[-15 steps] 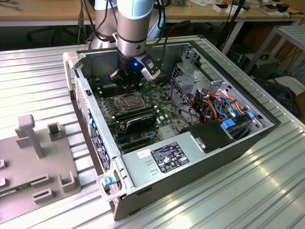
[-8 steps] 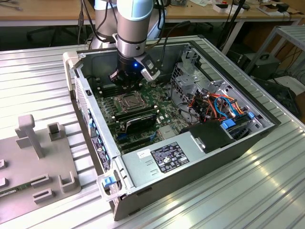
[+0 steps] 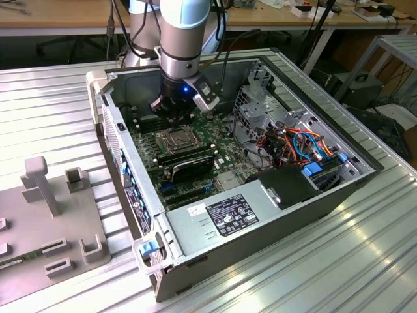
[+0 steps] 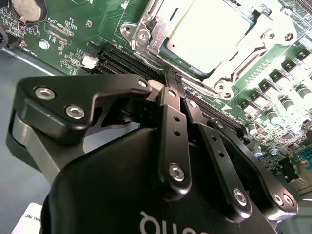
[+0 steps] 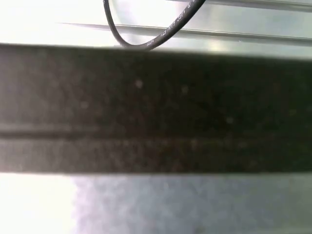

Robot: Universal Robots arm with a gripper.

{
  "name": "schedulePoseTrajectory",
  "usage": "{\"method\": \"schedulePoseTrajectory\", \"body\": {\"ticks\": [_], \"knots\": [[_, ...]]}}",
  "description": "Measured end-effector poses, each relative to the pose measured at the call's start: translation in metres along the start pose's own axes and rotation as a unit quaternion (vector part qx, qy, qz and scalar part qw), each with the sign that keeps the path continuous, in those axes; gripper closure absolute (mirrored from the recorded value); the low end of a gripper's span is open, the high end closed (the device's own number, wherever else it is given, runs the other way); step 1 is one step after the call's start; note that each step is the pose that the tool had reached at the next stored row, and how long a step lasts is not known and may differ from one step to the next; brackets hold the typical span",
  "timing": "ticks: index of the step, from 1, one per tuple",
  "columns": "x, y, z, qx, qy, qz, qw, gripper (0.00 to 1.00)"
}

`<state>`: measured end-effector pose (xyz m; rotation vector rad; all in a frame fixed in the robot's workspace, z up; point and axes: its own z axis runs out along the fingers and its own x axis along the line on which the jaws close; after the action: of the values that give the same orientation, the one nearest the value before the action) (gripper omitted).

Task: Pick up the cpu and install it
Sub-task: 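Install the first cpu locking lever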

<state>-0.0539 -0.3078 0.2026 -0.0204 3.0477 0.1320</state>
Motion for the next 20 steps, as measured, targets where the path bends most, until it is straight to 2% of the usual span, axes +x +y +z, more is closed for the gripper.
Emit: {"method": "schedulePoseTrajectory", "body": {"ticks": [20], "knots": [[0.0001, -0.0009, 0.0005, 0.0004, 0.0001, 0.000, 1.00000, 0.89]]}}
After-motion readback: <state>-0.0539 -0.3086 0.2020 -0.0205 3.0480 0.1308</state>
